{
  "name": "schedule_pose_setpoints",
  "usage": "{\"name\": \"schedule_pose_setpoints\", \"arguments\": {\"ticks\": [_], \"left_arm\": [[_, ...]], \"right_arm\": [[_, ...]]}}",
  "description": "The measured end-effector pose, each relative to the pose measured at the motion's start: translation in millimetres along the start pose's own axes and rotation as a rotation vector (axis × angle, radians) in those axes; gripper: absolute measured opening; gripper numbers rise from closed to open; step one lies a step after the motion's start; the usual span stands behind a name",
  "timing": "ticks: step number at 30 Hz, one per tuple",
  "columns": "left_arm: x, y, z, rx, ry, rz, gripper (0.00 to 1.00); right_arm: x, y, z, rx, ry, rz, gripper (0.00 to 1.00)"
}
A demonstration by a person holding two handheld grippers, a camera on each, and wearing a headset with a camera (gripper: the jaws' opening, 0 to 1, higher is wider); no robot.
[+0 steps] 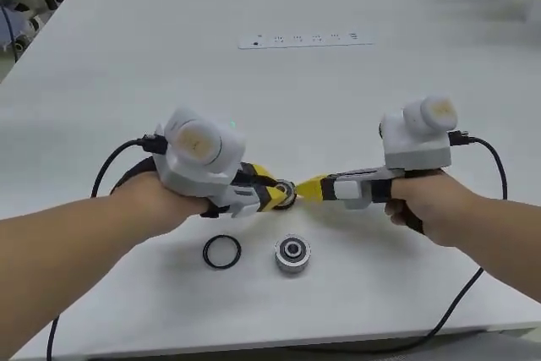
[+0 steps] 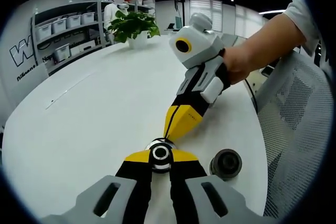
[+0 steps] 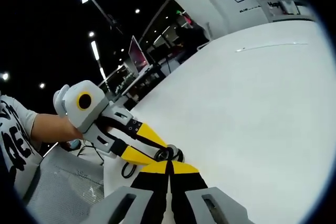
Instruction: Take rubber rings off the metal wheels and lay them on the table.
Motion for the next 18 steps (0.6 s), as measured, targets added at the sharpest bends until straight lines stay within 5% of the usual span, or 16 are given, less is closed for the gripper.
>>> {"name": "schedule_pose_setpoints", "arguments": {"ticks": [10, 13, 14, 15, 18], "left_arm": [[0.9, -0.2, -0.2, 0.006, 0.001, 0.005, 0.07], [1.6, -0.5, -0.9, 0.009, 0.001, 0.005, 0.07], [1.5, -0.4, -0.6, 0.009, 0.001, 0.006, 0.07], [1.4, -0.2, -0.4, 0.009, 0.001, 0.004, 0.07], [1.2, -0.3, -0.7, 0.008, 0.000, 0.004, 0.07]], "right_arm": [[2.7, -1.3, 5.5, 0.011, -0.026, -0.006, 0.00], [7.3, -3.6, 14.6, 0.018, -0.093, -0.015, 0.00], [11.9, -7.3, 16.5, -0.018, -0.081, -0.054, 0.00], [9.9, -5.0, 18.8, 0.014, -0.077, -0.022, 0.00], [9.7, -5.2, 17.5, 0.009, -0.075, -0.031, 0.00]]}}
Point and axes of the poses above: the centre of the closed fingertips' face, and the gripper's own axes: x roughly forward along the fingers, z roughly to its left, y roughly out of its underside, the point moved 8 cm from there along -x, roughly backward along the fingers, and after that the axes turned 14 degrees about -z, right-handed, at the moved point
